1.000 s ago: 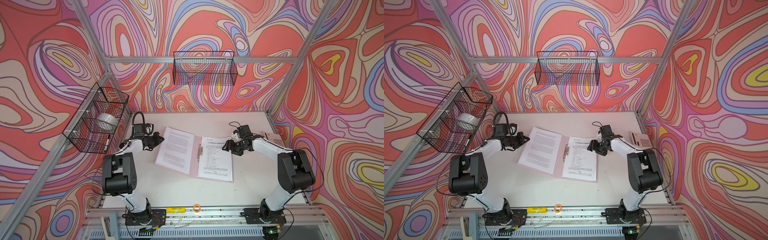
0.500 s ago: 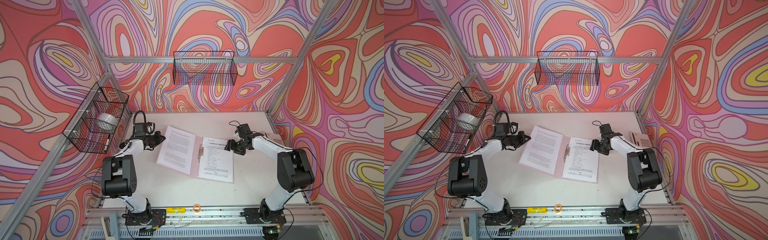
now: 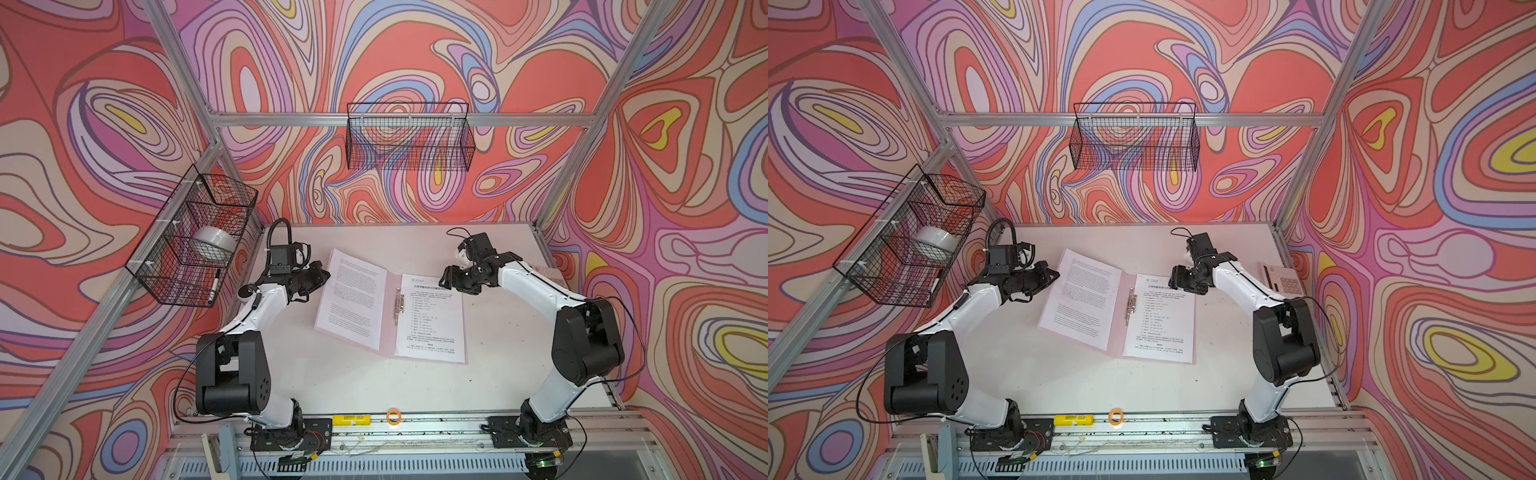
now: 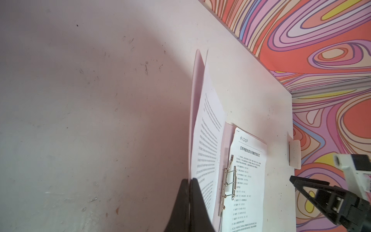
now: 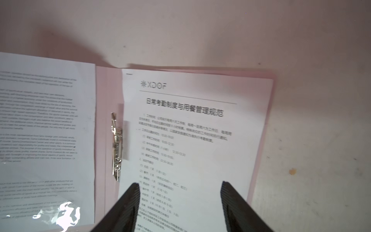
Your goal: Put the files into the folder
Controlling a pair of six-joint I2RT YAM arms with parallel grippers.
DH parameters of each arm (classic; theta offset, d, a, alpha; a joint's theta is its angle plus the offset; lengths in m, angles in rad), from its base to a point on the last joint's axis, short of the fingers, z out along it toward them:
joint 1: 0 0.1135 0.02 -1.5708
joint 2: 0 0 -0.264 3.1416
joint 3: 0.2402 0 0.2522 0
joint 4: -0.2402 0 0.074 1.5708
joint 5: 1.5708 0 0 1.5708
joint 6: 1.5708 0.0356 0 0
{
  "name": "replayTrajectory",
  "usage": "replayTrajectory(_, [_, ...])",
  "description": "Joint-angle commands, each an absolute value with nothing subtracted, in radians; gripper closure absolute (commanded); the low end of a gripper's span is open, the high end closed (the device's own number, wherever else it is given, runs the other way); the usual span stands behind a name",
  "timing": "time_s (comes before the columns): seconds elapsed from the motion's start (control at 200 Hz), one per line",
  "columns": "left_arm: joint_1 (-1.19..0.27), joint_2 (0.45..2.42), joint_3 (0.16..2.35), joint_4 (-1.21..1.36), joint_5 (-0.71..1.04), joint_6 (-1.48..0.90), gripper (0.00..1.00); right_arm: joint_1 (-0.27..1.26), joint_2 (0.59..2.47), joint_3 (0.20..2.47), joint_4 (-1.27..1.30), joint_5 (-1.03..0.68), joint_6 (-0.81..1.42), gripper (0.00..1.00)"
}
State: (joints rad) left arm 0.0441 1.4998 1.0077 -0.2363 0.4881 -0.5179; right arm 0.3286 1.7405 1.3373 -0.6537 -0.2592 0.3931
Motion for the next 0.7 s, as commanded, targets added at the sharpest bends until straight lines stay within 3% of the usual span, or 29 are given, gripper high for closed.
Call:
replayTrajectory(0.0, [0.023, 1.456, 0.996, -0.3, 0.412, -0.529, 1.0, 0.386, 1.815, 1.405, -0.655, -0.3, 0.389, 0.37])
replayTrajectory(0.185, [0.014, 1.454, 1.001, -0.317, 0.413, -0.536, 1.0, 0.441, 1.935, 1.502, -0.583, -0.449, 0.396, 0.49])
replayTrajectory(0.301, [0.012, 1.437, 0.991, -0.313, 0.413, -0.55, 1.0, 0.453, 2.005, 1.534, -0.517, -0.528, 0.409, 0.51])
replayTrajectory(0.696, [0.005, 1.367, 0.945, -0.318, 0.345, -0.592, 1.0, 0.471, 2.185, 1.619, -0.451, -0.59, 0.411, 0.64])
